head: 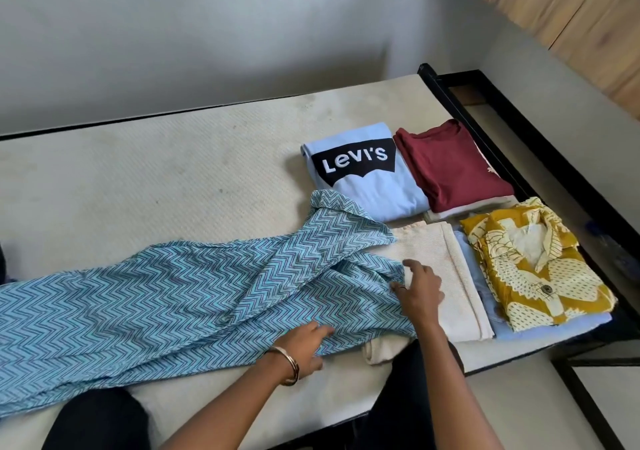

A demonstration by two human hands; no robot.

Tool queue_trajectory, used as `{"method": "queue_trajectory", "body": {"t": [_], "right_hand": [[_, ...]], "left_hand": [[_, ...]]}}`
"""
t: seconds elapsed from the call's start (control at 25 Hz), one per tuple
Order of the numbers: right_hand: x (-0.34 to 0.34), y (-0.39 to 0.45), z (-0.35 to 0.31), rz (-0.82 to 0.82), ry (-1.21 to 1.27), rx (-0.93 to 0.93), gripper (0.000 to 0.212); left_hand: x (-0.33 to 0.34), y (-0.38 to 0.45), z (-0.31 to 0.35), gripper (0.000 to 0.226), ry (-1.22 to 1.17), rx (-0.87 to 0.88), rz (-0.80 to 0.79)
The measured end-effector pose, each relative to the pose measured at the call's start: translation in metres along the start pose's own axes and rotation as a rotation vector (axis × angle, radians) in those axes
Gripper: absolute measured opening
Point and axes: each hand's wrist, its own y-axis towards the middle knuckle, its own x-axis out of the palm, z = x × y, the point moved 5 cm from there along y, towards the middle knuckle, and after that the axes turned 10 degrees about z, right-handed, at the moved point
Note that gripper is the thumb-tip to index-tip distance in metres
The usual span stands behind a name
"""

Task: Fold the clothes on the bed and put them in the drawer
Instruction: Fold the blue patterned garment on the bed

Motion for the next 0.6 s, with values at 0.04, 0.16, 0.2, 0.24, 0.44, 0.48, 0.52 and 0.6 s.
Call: {"method": "queue_trajectory", "body": {"t": [0.04,0.16,0.2,0.24,0.44,0.48,0.52,0.6], "right_hand": [[0.004,0.001,-0.009,0.001,-0.096,-0.087,0.054],[0.007,0.015,-0.023,0.082,-0.171,-0.210,0.037],[0.000,0.023,-0.027,0.127,-0.075,-0.172,0.033],[-0.009,0.031,-0.033,0.183,0.010,-0.152,0.033],[-0.030,0.069,-0.063,0.251,0.094,-0.010,0.020],[-0.028,0.073,-0.063,0.259,0.091,0.035,0.020],[-0.025,0.074,-0.059,0.276,0.097,0.078,0.019],[-0.015,0.069,-0.047,0.329,0.174,0.127,0.020]], "left_hand": [[-0.007,0.002,-0.001,0.062,-0.123,-0.031,0.046],[-0.038,0.013,-0.005,0.045,-0.290,-0.098,0.290],[-0.050,0.019,-0.005,0.041,-0.273,-0.097,0.364],[-0.064,0.024,-0.004,0.039,-0.234,-0.079,0.434],[-0.119,0.066,0.017,0.054,-0.036,-0.048,0.659],[-0.124,0.076,0.023,0.057,-0.021,-0.104,0.639],[-0.125,0.087,0.027,0.060,0.011,-0.159,0.593],[-0.121,0.105,0.033,0.062,0.100,-0.223,0.470]]}}
